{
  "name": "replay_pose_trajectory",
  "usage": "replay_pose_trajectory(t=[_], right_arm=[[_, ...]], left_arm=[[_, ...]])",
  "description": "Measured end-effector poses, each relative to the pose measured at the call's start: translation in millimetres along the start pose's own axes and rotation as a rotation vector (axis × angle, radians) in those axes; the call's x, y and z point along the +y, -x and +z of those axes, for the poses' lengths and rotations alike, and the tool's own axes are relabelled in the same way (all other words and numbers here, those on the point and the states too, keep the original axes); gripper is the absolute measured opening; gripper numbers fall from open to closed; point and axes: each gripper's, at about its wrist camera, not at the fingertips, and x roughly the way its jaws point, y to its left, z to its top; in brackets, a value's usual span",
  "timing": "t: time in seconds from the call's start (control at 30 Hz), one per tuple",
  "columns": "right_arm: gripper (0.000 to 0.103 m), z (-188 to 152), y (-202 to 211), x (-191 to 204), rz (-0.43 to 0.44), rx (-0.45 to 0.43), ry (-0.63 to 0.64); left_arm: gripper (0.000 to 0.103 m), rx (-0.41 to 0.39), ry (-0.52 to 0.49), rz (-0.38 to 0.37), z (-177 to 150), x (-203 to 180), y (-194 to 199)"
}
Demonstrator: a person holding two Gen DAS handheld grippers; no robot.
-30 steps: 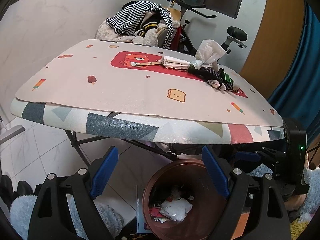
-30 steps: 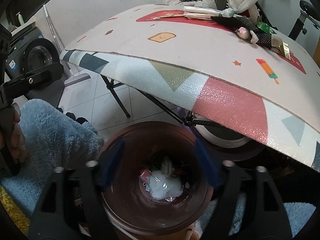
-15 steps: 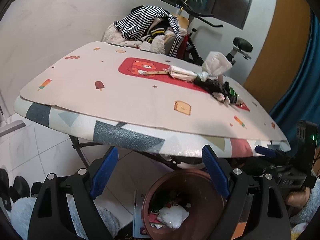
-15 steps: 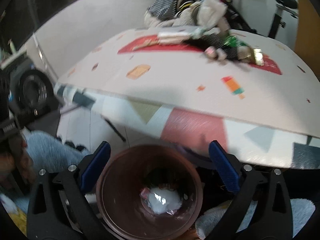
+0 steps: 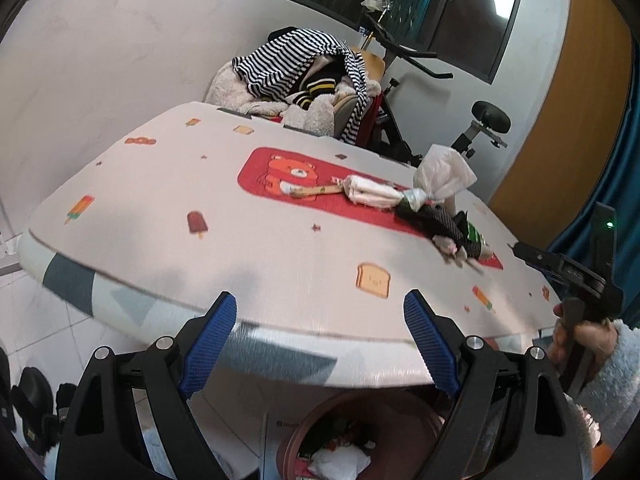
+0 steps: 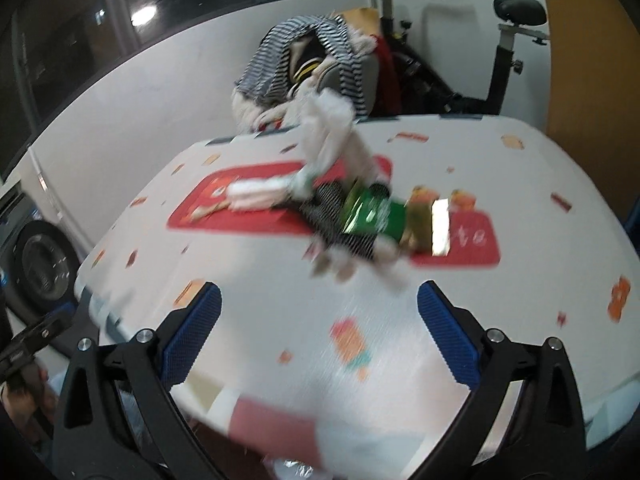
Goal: Collect trash
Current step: 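Grasp the green-gold snack packet with the right tool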
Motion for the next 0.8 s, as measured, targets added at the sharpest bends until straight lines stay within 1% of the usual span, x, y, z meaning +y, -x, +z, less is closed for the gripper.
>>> replay_pose_trajectory(t=[0.07, 0.13, 0.33, 0.47, 0.53, 0.63, 0.67, 0.73, 0.8], right_arm=[[0.096, 10, -9, -7, -0.014, -0.012, -0.01], [0.091, 19, -21, -18, -0.015, -0.013, -0.033], [0.09, 38, -63, -42, -0.028, 0.024, -0.122], [0.09, 46, -84, -37, -0.027, 0.05, -0.115], [0.09, 49, -97, -34, -0.035, 0.078, -0.111], [0.09, 49, -111, -38, -0.051, 0.106, -0.136], [0.089, 49, -112, -39, -0.052, 0.105, -0.14], [0.08, 47, -114, -44, -0.057, 0.106, -0.153], [0.076, 44, -114, -53, -0.05, 0.111, -0.191]], left_arm=[[0.083, 0.002, 0.001, -0.006, 4, 0, -6], [0.084, 0.007, 0.002, -0.015, 9, -1, -14], [0.083, 0.033, 0.012, -0.038, 14, -6, -39], [0.083, 0.048, 0.009, -0.05, 15, -11, -50], [0.084, 0.055, 0.007, -0.053, 15, -14, -54], [0.083, 0.062, 0.006, -0.055, 14, -15, -58], [0.083, 0.064, 0.006, -0.055, 13, -16, -58], [0.083, 0.071, 0.006, -0.055, 12, -17, -60], [0.083, 0.078, 0.005, -0.053, 10, -18, -62]])
